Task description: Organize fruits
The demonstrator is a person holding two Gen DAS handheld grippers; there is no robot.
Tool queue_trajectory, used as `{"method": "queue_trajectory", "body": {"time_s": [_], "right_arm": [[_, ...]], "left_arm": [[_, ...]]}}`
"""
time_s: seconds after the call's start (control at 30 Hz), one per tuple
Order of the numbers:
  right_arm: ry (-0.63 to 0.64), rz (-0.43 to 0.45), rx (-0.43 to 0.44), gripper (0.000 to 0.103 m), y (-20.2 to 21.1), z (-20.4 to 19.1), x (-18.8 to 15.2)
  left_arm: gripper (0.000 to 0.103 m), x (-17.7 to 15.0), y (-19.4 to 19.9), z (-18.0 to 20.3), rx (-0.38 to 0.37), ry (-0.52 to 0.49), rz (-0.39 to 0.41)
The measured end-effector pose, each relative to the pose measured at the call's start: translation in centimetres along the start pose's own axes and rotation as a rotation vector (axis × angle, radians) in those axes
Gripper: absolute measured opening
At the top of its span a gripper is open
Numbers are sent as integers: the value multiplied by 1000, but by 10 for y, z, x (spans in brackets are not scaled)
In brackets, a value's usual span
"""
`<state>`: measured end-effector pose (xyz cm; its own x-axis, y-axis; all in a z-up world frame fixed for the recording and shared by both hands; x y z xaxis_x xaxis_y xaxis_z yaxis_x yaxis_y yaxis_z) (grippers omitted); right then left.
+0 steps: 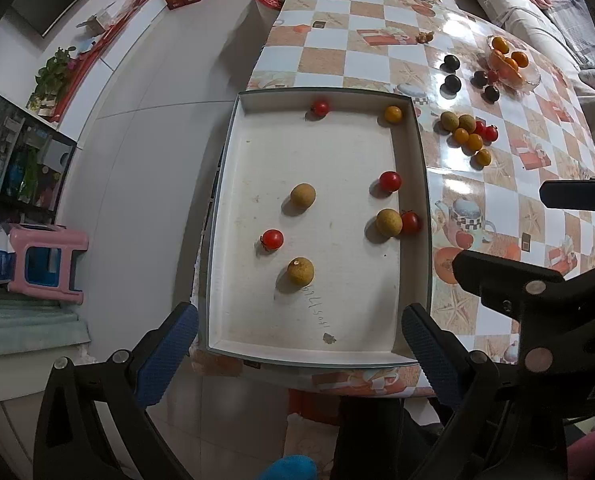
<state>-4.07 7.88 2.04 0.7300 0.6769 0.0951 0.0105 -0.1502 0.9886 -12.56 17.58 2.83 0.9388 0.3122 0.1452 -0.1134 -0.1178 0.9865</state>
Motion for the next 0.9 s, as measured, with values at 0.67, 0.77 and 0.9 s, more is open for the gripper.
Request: {"method": "queue_trajectory", "body": {"time_s": [0.67,0.77,0.9], "right_arm": [[-8,-6,4,103,-3,2,-2],[-7,-5,3,103,-3,2,-2],[-3,-4,3,103,-4,-1,-3]], "left_arm": [[102,1,-1,8,-4,-25,-16],[102,1,-1,8,-12,-22,-18],[102,0,0,6,-21,-6,-8]]}}
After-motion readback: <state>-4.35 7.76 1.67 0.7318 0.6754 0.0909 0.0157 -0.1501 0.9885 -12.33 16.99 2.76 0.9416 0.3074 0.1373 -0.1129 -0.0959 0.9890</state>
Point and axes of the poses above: each gripper's, at about its wrist camera, not at the fingertips, and y roughly against the way its jaws point, z to its right, x to its top, the point moved 1 cm from there along -y, roughly the way its jaws point, and after that the axes turned 1 degree about -x, right-handed, at the moved point
